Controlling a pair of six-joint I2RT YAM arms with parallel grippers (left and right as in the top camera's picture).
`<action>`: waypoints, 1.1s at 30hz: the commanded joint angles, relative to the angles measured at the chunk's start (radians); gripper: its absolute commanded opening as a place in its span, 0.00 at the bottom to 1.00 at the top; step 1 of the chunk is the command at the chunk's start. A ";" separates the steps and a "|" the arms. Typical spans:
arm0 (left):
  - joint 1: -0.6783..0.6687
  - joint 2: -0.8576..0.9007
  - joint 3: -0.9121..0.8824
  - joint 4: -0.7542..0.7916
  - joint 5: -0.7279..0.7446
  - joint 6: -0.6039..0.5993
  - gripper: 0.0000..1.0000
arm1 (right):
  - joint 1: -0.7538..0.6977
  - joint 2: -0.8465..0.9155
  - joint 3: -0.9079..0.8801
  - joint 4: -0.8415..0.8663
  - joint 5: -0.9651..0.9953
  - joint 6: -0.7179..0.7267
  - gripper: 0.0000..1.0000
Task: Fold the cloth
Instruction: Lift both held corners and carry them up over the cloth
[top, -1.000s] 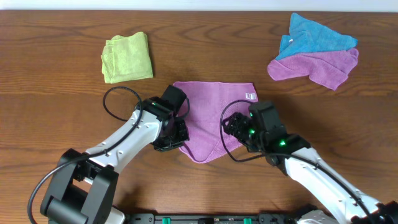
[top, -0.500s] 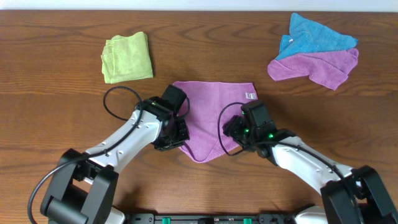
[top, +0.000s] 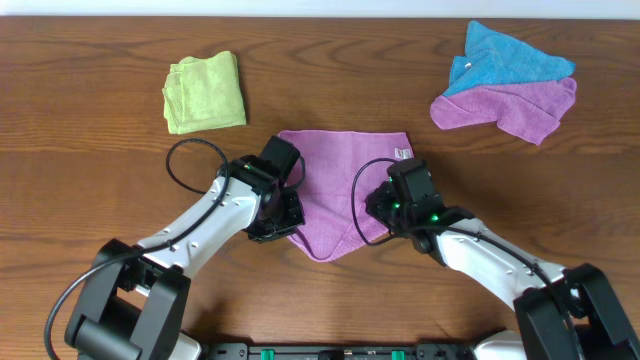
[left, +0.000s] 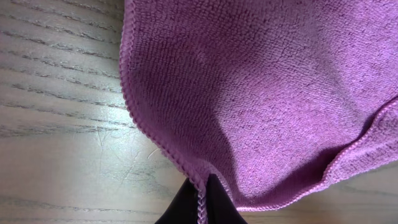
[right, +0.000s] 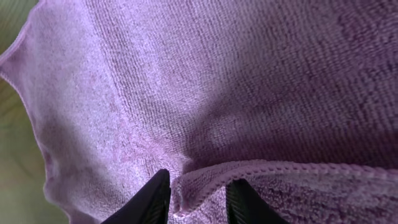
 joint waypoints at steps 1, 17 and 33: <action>0.002 0.005 0.007 -0.002 -0.010 0.018 0.07 | -0.008 0.003 0.006 0.002 0.022 0.002 0.17; 0.007 0.004 0.020 0.017 -0.010 0.045 0.06 | -0.008 -0.084 0.093 -0.190 0.056 -0.074 0.01; 0.023 0.004 0.072 0.103 -0.126 0.040 0.06 | -0.009 -0.207 0.132 -0.482 0.272 -0.167 0.02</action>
